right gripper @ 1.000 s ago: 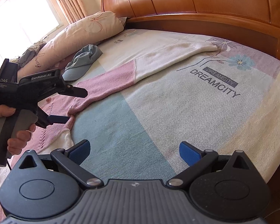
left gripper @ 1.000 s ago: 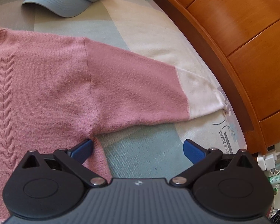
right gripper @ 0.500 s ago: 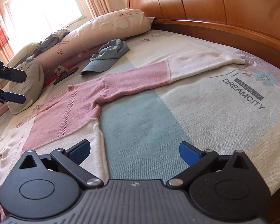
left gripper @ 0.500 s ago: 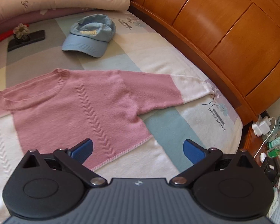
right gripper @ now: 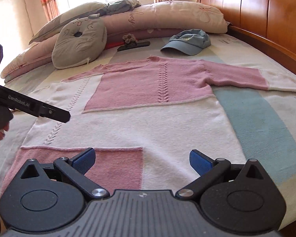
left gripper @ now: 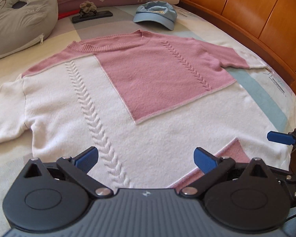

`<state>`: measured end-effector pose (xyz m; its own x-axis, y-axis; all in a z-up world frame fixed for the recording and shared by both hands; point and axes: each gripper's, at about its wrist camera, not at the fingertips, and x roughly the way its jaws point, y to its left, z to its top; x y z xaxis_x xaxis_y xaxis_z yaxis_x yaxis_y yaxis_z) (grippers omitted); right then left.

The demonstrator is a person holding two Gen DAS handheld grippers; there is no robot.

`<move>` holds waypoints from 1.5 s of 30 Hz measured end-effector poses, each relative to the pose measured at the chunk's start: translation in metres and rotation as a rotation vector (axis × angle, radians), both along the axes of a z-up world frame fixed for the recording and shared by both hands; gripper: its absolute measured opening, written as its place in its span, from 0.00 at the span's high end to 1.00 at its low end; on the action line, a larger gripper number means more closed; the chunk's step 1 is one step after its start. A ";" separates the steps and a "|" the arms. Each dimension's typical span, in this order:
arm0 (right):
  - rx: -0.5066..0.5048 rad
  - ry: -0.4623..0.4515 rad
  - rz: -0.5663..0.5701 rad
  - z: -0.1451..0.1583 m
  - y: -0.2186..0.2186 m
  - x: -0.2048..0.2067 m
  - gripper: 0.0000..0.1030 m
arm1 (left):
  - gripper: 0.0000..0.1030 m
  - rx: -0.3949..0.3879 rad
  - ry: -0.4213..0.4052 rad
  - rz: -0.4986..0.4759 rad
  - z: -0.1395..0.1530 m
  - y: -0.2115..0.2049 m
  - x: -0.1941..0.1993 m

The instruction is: Fold clothes

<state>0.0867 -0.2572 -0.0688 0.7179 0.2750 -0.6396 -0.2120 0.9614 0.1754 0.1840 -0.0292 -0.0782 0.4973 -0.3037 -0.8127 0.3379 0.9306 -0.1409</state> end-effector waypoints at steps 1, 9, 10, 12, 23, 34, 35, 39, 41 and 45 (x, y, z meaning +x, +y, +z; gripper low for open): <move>0.002 -0.005 0.016 -0.005 0.006 -0.005 0.00 | 0.01 0.009 0.003 0.010 -0.010 0.003 -0.007; -0.073 0.022 -0.004 -0.034 0.006 -0.044 0.00 | 0.01 0.107 -0.111 -0.084 -0.015 0.013 -0.080; -0.085 0.025 -0.009 -0.033 0.007 -0.046 0.00 | 0.01 0.102 -0.119 -0.081 -0.013 0.016 -0.084; -0.087 0.038 -0.031 -0.030 0.009 -0.044 0.00 | 0.01 0.102 -0.132 -0.079 -0.011 0.018 -0.089; -0.032 0.033 -0.109 -0.033 0.022 0.014 0.00 | 0.01 0.066 -0.081 -0.088 -0.017 0.028 -0.101; -0.084 0.026 -0.091 -0.037 0.024 -0.031 0.00 | 0.01 0.012 -0.133 -0.068 0.008 0.031 -0.064; -0.088 0.028 -0.093 -0.037 0.024 -0.031 0.00 | 0.01 -0.010 -0.129 -0.066 0.009 0.029 -0.055; -0.104 0.031 -0.088 -0.036 0.025 -0.032 0.00 | 0.01 -0.028 -0.072 -0.055 -0.008 0.022 -0.039; -0.092 0.039 -0.092 -0.035 0.021 -0.032 0.00 | 0.01 -0.036 -0.077 -0.047 -0.016 0.026 -0.047; -0.035 0.065 -0.117 -0.032 0.005 -0.030 0.00 | 0.01 -0.060 -0.059 -0.048 -0.010 0.039 -0.053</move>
